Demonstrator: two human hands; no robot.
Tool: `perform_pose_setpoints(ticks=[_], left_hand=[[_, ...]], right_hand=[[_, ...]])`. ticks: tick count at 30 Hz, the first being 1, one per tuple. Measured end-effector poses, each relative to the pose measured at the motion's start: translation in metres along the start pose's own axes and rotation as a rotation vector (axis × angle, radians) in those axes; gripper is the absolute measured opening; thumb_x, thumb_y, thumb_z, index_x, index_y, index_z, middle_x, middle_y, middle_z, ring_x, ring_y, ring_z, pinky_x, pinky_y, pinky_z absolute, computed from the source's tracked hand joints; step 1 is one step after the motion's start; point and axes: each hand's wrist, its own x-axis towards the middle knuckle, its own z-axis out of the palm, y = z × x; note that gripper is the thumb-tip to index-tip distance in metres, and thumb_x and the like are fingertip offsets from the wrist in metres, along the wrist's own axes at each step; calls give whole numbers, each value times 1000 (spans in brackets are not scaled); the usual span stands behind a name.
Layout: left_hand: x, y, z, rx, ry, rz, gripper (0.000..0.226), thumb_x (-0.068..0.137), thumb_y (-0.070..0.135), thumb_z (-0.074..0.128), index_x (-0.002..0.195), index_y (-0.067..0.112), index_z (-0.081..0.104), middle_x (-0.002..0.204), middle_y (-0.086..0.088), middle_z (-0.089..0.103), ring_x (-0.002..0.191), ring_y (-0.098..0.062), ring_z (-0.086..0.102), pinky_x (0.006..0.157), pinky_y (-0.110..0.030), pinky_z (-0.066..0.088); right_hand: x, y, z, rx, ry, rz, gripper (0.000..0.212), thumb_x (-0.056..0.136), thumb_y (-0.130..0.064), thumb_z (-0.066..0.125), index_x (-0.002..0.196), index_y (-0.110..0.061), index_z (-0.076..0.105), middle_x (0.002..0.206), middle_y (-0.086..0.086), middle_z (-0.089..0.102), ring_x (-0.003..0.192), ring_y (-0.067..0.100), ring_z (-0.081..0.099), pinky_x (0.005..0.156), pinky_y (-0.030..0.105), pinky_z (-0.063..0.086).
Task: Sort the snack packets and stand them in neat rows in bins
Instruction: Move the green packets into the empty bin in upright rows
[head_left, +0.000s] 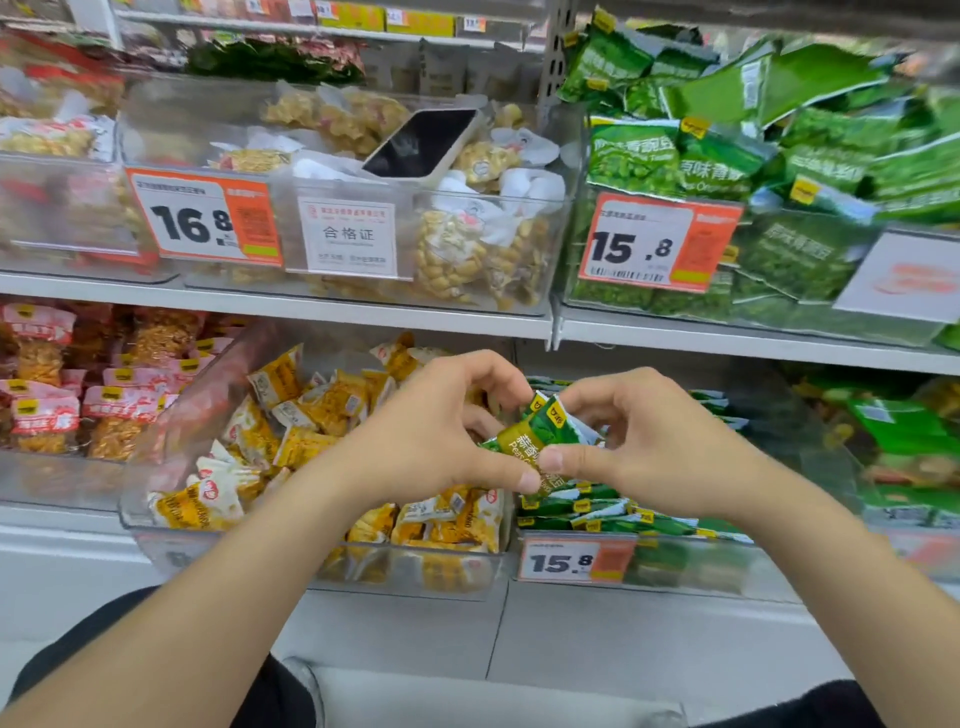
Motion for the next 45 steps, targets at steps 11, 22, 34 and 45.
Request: perform_pose_setpoints(ticks=[11,22,34,45], left_hand=[[42,-4,109,434,-76,278,44,92,36,78,128,30,55,122,12,57,106,-5,61,88,-29,51],[65,-16,177,774,-348,409,31,107,42,48,131,25,59,135,5,59,131,-20,50,108,-44,44],[70,-34,174,853,-461,304,41,108,35,48,147,25,49,140,3,55,141,-19,39,112,-48,43],[60,-28,158,865,-454,304,39,108,29,49,146,25,52,142,5,54,134,-20,49,109,-43,45]], right_hand=[[-68,75,-70,-610,181,280,46,89,-32,80,130,-34,58,122,-4,72,124,26,61,98,45,53],[-71,115,-66,-1016,-179,494,44,92,-5,62,131,-23,54,121,11,56,106,36,63,75,40,48],[-44,138,-67,-917,-375,568,54,82,-12,88,128,-12,61,124,12,56,104,33,63,87,44,58],[-51,142,-60,-1013,-105,508,24,83,5,76,97,-9,63,100,10,57,86,33,56,69,41,48]])
